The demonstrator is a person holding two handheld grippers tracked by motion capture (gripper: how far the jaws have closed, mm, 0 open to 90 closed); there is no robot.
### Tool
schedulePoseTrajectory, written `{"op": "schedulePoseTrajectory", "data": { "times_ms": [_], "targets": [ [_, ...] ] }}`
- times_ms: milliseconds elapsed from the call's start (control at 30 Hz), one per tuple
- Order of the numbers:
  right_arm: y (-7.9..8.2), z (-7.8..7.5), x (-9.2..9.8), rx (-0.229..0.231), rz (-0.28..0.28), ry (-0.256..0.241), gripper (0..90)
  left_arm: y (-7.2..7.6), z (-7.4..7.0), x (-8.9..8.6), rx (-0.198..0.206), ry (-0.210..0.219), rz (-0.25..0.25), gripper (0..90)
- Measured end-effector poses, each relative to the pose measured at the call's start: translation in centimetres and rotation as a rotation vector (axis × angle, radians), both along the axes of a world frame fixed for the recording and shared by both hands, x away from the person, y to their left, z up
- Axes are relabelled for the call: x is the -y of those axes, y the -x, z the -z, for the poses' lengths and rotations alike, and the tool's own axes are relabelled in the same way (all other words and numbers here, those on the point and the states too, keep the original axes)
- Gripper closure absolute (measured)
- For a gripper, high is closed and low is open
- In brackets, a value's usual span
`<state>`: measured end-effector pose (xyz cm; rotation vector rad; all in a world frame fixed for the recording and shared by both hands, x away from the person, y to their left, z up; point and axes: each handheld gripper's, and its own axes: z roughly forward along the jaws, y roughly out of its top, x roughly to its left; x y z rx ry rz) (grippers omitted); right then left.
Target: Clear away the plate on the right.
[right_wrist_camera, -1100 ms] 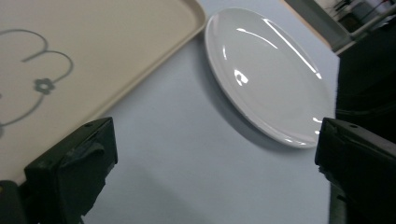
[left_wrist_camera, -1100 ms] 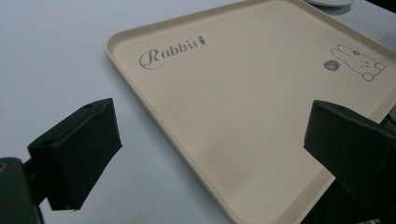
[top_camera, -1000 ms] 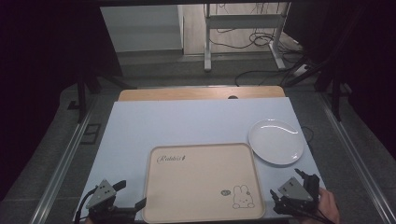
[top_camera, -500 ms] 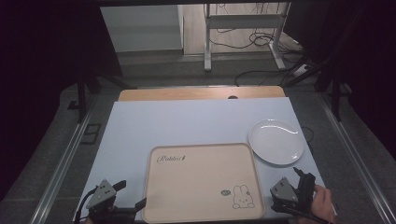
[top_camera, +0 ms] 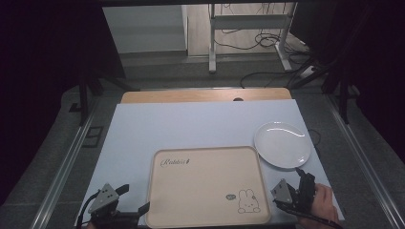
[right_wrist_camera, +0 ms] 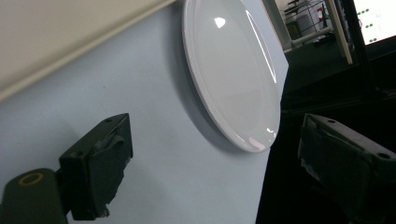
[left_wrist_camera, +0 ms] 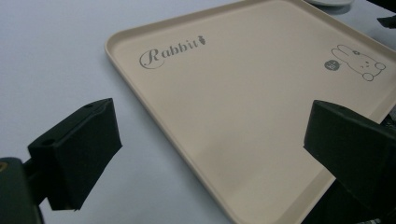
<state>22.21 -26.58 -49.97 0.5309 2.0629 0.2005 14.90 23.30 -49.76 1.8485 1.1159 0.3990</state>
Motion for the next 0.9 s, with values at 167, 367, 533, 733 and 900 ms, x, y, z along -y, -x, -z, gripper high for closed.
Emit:
{"op": "schedulePoseTrajectory", "data": {
  "times_ms": [167, 367, 533, 733, 900],
  "targets": [
    [-0.4, 0.3, -0.4, 0.0, 0.008, 0.056, 16.4, 0.0, 0.0, 0.0, -0.001, 0.0, 0.0, 3.6],
    [-1.0, 0.7, -0.7, 0.015, 0.01, 0.132, 23.1, 0.0, 0.0, 0.0, 0.0, 0.001, 0.001, 3.7],
    [-1.5, 1.0, -0.8, 0.023, 0.016, 0.16, 23.2, 0.0, 0.0, 0.0, -0.001, 0.001, 0.002, 3.7],
    [-2.2, 1.3, -1.0, 0.035, 0.011, 0.188, 22.5, 0.0, 0.0, 0.0, -0.001, 0.001, 0.002, 3.7],
    [-2.8, 1.5, -1.0, 0.042, 0.012, 0.207, 23.6, -0.1, 0.0, 0.0, -0.001, 0.002, 0.002, 3.7]
  ]
}}
